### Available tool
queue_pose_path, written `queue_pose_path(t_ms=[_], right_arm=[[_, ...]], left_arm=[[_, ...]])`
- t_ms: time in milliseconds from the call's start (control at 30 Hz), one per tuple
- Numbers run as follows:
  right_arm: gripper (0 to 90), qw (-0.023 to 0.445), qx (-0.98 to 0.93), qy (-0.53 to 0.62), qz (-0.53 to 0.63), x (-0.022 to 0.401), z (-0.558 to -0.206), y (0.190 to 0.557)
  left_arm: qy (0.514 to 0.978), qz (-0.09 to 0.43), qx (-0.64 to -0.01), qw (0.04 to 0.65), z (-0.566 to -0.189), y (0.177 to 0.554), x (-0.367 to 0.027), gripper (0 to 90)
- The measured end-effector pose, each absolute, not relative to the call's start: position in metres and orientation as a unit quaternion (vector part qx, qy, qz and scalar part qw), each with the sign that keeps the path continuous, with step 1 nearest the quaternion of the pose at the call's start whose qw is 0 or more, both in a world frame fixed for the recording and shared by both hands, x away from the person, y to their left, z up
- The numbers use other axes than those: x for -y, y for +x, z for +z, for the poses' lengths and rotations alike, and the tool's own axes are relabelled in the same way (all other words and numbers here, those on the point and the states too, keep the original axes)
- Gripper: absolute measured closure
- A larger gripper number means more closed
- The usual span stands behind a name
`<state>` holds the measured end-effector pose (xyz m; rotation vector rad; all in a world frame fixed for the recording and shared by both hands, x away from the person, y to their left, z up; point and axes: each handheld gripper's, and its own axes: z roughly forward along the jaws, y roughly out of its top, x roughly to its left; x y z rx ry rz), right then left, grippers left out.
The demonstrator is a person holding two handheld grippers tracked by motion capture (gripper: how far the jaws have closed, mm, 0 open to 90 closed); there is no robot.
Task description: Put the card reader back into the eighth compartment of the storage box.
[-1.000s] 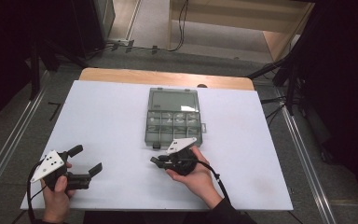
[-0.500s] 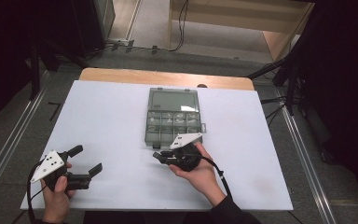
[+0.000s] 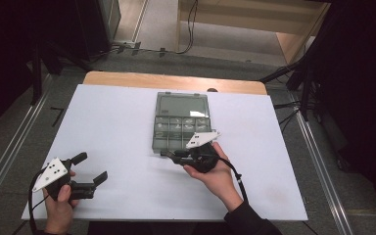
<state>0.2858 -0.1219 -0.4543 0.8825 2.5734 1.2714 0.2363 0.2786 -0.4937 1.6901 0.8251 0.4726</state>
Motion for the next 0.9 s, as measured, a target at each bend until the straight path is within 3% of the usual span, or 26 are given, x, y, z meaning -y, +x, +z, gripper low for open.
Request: queue_pose_path(t_ms=[900], right_arm=[[71.8,0.086,-0.837,0.325,0.432,0.151,-0.443,0.301]], left_arm=[[0.722,0.201,-0.348,0.563,-0.494,0.237,-0.278,0.0]])
